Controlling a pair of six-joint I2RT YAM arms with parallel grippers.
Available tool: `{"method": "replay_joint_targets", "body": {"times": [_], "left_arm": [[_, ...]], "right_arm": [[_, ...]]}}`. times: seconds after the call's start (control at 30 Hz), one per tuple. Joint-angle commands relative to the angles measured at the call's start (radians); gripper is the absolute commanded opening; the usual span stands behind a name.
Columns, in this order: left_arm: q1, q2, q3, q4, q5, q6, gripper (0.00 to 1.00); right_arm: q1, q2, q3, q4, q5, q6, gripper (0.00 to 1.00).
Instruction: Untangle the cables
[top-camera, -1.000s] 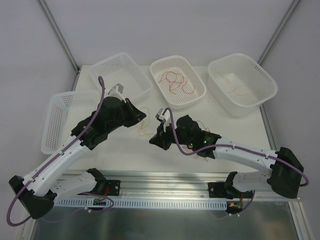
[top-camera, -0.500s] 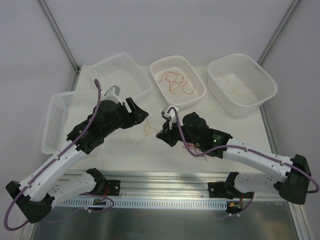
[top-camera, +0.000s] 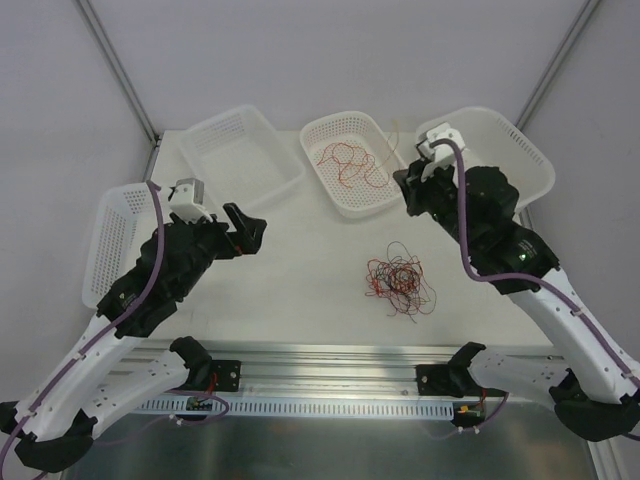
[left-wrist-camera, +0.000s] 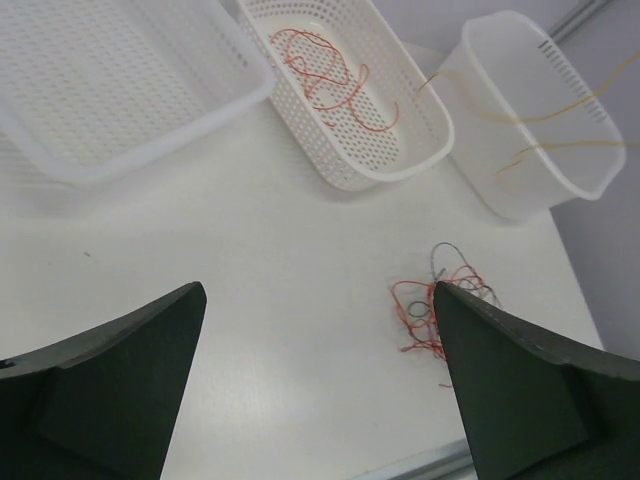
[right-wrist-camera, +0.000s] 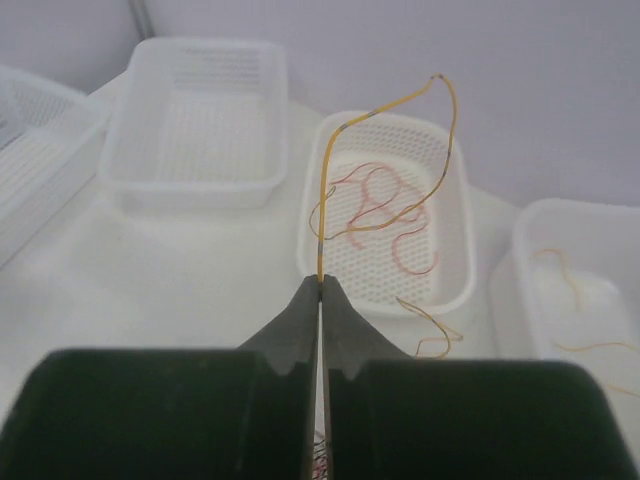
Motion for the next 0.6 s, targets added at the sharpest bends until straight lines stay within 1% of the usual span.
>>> {"method": "replay_joint_targets", "body": {"times": [0.0, 0.03, 0.07, 0.13, 0.17, 0.27, 0.3, 0.37, 0.4, 0.47, 0.57], "left_arm": [[0.002, -0.015, -0.034, 0.029, -0.121, 0.176, 0.99], [0.002, -0.006, -0.044, 0.03, -0.124, 0.2, 0.99], [0.004, 0.0, -0.051, 0.029, -0.124, 0.246, 0.99], [0.002, 0.023, -0.078, 0.029, -0.121, 0.28, 0.99], [0.004, 0.031, -0.089, 0.03, -0.118, 0.3, 0.99], [0.005, 0.063, -0.135, 0.032, -0.104, 0.334, 0.99], [0.005, 0.069, -0.15, 0.032, -0.106, 0.34, 0.99], [0.005, 0.084, -0.163, 0.032, -0.127, 0.357, 0.99], [0.005, 0.087, -0.17, 0.032, -0.132, 0.363, 0.99], [0.008, 0.094, -0.172, 0.033, -0.132, 0.375, 0.99], [0.011, 0.094, -0.186, 0.033, -0.133, 0.382, 0.99]], "right_arm": [[-0.096, 0.019, 0.151, -0.035, 0.083, -0.111, 0.01], [-0.119, 0.03, 0.217, -0.038, 0.085, -0.129, 0.01], [-0.139, 0.043, 0.248, -0.038, 0.098, -0.145, 0.01], [-0.203, 0.088, 0.33, -0.032, 0.109, -0.191, 0.01], [-0.252, 0.12, 0.355, -0.032, 0.109, -0.2, 0.01], [-0.323, 0.169, 0.429, -0.027, 0.099, -0.234, 0.01], [-0.373, 0.201, 0.441, -0.024, 0.091, -0.24, 0.01], [-0.423, 0.234, 0.458, -0.015, 0.057, -0.234, 0.01], [-0.473, 0.247, 0.463, -0.012, 0.04, -0.228, 0.01], [-0.536, 0.29, 0.458, 0.008, 0.011, -0.2, 0.01], [-0.598, 0.352, 0.438, 0.026, -0.041, -0.145, 0.01]]}}
